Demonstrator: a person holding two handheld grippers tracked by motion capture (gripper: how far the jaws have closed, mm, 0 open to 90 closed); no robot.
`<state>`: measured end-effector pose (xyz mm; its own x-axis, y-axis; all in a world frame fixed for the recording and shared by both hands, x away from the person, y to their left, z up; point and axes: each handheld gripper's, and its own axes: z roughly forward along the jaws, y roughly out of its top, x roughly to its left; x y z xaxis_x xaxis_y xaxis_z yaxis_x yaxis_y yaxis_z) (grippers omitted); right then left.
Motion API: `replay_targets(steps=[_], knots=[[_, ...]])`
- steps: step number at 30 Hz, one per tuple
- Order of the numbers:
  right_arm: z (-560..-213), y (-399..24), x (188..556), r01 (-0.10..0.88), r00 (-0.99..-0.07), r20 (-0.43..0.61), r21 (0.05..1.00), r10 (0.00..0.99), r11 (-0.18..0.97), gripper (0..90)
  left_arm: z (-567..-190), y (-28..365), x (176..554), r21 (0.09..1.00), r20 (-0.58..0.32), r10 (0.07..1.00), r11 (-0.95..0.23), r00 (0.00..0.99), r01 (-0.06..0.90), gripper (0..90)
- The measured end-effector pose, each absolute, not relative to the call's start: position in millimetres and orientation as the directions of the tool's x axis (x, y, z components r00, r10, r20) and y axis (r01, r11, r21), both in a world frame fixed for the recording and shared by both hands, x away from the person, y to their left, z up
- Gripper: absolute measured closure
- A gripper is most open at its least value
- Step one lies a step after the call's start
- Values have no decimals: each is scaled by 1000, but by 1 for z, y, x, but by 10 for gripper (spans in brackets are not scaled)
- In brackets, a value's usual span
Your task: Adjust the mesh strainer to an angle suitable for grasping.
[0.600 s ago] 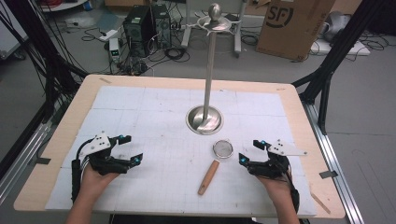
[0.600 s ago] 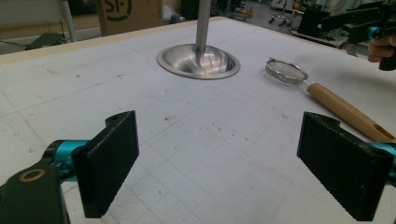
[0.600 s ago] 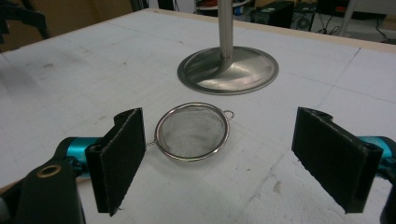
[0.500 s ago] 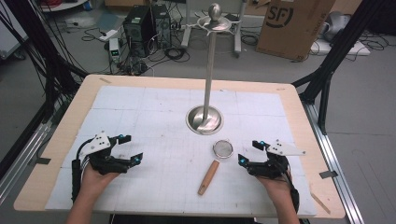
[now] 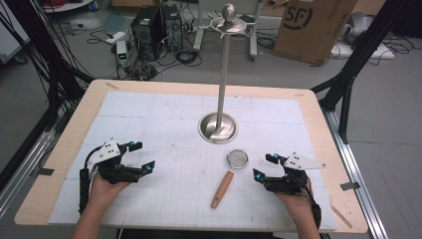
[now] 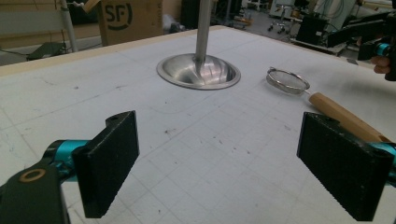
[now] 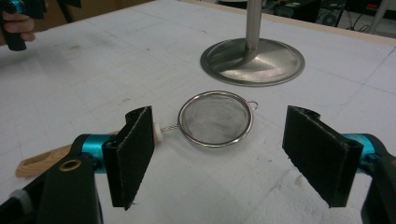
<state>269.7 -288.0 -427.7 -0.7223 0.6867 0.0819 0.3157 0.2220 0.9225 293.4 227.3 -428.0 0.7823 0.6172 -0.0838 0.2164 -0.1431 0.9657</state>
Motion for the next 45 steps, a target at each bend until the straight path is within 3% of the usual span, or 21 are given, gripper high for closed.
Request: replay_targets(steps=[3, 4, 5, 8, 12, 20, 38, 45], knots=[[-430, -288, 270, 331, -741, 101, 915, 664, 230, 260, -427, 228, 293, 967, -83, 622, -140, 779, 215, 134], [-431, -286, 270, 335, -753, 102, 910, 650, 245, 332, -427, 228, 293, 967, -86, 622, -136, 778, 215, 134], [-431, -286, 270, 335, -753, 102, 910, 650, 245, 332, -427, 228, 293, 967, -84, 621, -138, 779, 215, 134], [-431, -281, 269, 334, -783, 106, 903, 613, 271, 448, -427, 227, 291, 965, -65, 631, -159, 773, 211, 138], [-431, -278, 268, 336, -803, 107, 894, 586, 296, 514, -426, 225, 289, 965, -41, 634, -174, 772, 194, 139], [-434, -273, 267, 344, -818, 112, 882, 563, 323, 562, -426, 226, 289, 963, -43, 636, -179, 770, 201, 144], [-436, -240, 262, 320, -898, 103, 822, 429, 472, 881, -425, 226, 289, 963, -35, 642, -182, 766, 197, 149], [-438, -224, 260, 324, -912, 118, 796, 393, 511, 893, -424, 226, 288, 965, -38, 641, -177, 767, 196, 149]])
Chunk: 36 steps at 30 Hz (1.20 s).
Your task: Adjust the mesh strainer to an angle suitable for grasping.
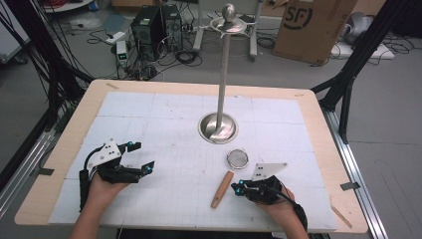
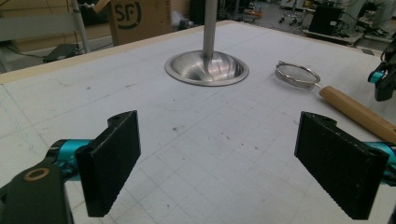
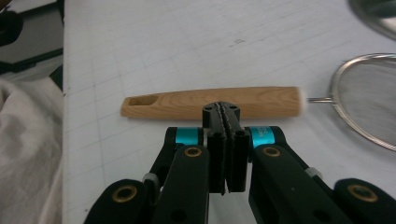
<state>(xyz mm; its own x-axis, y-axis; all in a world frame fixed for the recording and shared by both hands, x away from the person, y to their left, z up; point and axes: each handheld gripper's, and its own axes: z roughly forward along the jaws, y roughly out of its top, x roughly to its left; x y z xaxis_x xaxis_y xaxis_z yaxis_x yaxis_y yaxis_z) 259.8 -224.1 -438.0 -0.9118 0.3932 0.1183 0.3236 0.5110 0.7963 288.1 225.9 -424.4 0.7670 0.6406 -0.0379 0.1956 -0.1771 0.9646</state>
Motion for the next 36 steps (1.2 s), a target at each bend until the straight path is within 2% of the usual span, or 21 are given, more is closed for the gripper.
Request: replay_targets(steps=[10, 36], knots=[[-445, -194, 256, 293, -940, 111, 746, 322, 598, 893, -424, 227, 288, 966, -38, 642, -172, 766, 192, 149], [-443, -153, 283, 307, -932, 92, 714, 350, 630, 893, -425, 229, 289, 965, -49, 637, -167, 769, 200, 149]])
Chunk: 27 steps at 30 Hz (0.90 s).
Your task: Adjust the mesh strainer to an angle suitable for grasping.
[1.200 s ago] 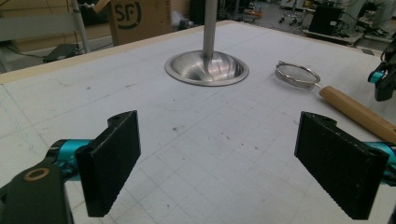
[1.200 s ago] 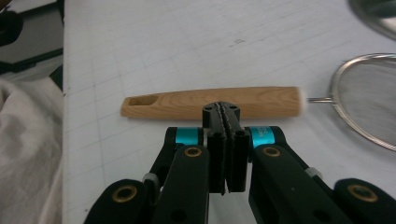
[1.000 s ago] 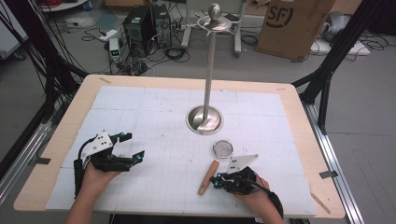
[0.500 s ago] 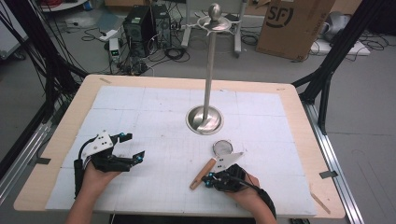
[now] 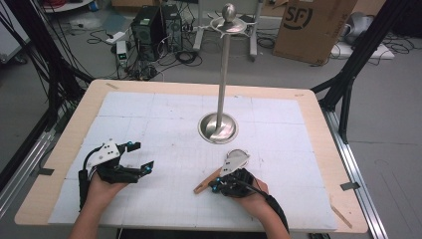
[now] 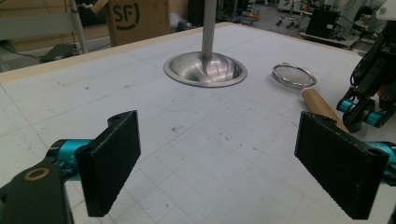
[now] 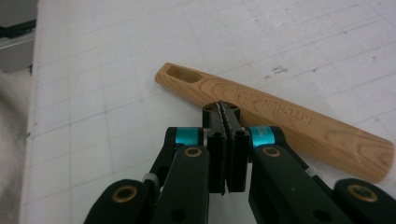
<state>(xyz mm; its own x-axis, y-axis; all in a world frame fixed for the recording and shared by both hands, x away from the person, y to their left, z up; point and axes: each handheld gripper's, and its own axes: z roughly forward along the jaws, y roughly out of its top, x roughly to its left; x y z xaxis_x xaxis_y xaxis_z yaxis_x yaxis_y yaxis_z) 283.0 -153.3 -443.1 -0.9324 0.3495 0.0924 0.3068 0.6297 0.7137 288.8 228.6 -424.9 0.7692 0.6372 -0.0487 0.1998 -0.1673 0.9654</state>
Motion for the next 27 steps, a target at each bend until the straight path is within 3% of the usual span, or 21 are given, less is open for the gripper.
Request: replay_targets(steps=[27], knots=[[-438, -117, 309, 332, -901, 33, 695, 433, 638, 894, -425, 231, 289, 966, -63, 634, -155, 771, 207, 149]])
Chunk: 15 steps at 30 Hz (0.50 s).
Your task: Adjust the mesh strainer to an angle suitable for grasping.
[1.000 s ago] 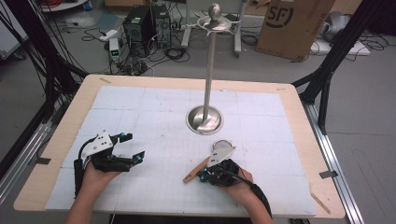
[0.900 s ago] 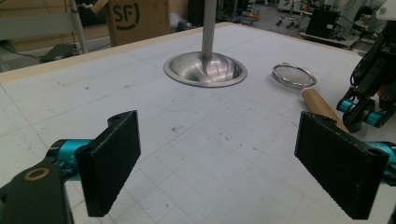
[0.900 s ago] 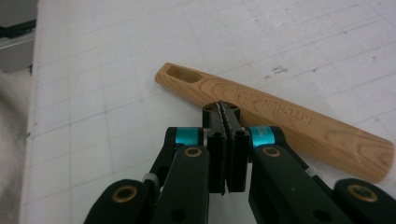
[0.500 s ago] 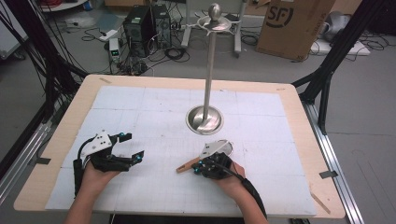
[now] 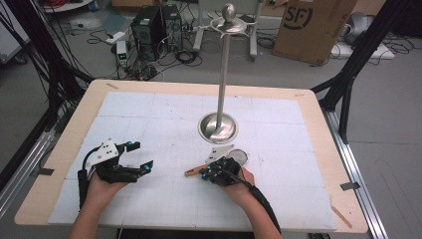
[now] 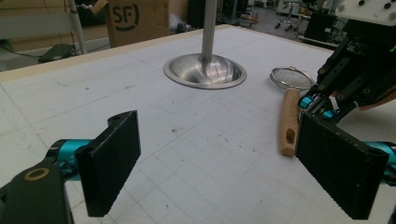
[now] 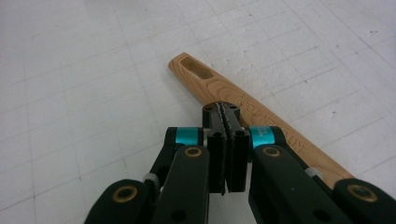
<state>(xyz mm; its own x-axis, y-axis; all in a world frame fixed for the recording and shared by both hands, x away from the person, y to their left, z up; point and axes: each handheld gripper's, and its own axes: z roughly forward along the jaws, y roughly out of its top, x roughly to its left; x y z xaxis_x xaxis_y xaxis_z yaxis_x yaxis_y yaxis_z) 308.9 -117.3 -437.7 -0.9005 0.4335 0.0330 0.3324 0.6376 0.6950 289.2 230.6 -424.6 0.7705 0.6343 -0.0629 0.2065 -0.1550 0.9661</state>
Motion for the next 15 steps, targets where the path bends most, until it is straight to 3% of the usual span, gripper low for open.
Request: replay_targets(steps=[8, 15], knots=[[-423, -129, 307, 323, -896, 38, 739, 443, 591, 894, -425, 230, 289, 966, -63, 637, -154, 769, 207, 149], [-410, -159, 321, 351, -844, 21, 778, 536, 521, 894, -425, 231, 290, 966, -62, 635, -157, 770, 207, 149]])
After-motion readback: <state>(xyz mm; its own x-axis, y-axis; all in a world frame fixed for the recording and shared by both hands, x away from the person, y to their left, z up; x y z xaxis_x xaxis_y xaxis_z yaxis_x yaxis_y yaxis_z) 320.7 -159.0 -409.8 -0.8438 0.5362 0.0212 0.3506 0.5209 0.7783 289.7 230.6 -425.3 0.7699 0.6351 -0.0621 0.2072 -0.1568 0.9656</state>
